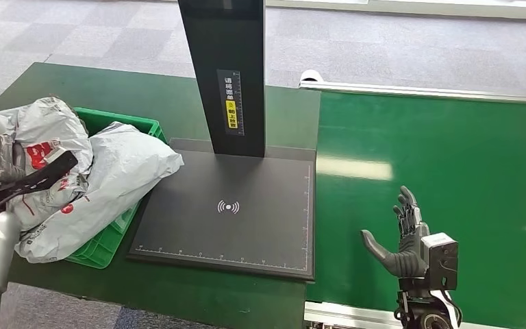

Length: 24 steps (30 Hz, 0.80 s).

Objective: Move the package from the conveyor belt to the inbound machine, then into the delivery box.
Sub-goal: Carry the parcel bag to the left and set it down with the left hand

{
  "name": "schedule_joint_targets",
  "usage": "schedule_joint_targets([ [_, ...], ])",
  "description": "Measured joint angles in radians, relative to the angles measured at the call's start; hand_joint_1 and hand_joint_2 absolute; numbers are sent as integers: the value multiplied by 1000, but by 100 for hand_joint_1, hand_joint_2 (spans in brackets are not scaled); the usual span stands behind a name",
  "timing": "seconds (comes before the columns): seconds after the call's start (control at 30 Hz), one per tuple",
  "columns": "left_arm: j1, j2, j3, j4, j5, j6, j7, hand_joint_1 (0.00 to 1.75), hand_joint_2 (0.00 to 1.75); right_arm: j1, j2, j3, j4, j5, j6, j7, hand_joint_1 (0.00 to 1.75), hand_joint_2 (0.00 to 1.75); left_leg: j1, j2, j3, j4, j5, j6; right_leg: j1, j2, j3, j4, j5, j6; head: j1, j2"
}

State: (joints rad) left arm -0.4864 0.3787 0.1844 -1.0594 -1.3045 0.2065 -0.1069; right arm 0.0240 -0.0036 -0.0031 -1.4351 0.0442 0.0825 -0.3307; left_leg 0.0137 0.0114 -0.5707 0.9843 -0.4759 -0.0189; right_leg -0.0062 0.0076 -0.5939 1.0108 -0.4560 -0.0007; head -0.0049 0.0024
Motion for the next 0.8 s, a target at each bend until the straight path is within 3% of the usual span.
schedule_joint_targets([
  [0.17, -17, 24, -31, 56, -6, 9, 30, 175, 175, -1, 4, -3, 0, 5, 0, 0, 0, 175, 0, 0, 0, 0, 0, 0, 0, 0, 0, 0, 0, 0, 0, 0],
  [0.3, -20, 26, -36, 78, 57, 16, -19, 162, 175, -2, 4, -7, 0, 6, 1, 0, 0, 175, 0, 0, 0, 0, 0, 0, 0, 0, 0, 0, 0, 0, 0, 0],
  [0.33, -20, 25, -38, 80, 73, 30, -35, 145, 175, -3, 4, -8, 0, 6, 1, 0, 0, 175, 0, 0, 0, 0, 0, 0, 0, 0, 0, 0, 0, 0, 0, 0],
  [0.43, -20, 15, -42, 80, 109, 100, -68, 28, 175, -11, 4, -9, 3, 7, 1, -1, 0, 175, 0, 0, 0, 0, 0, 0, 0, 0, 0, 0, 0, 0, 0, 0],
  [0.47, -19, 11, -42, 77, 117, 122, -76, 1, 175, -15, 4, -9, 5, 7, 1, -1, 0, 175, 0, 0, 0, 0, 0, 0, 0, 0, 0, 0, 0, 0, 0, 0],
  [0.8, 38, -34, -38, -88, 184, 459, -217, 0, 175, -60, -2, -4, 43, -21, 1, -13, 0, 175, 0, 0, 0, 0, 0, 0, 0, 0, 0, 0, 0, 0, 0, 0],
])
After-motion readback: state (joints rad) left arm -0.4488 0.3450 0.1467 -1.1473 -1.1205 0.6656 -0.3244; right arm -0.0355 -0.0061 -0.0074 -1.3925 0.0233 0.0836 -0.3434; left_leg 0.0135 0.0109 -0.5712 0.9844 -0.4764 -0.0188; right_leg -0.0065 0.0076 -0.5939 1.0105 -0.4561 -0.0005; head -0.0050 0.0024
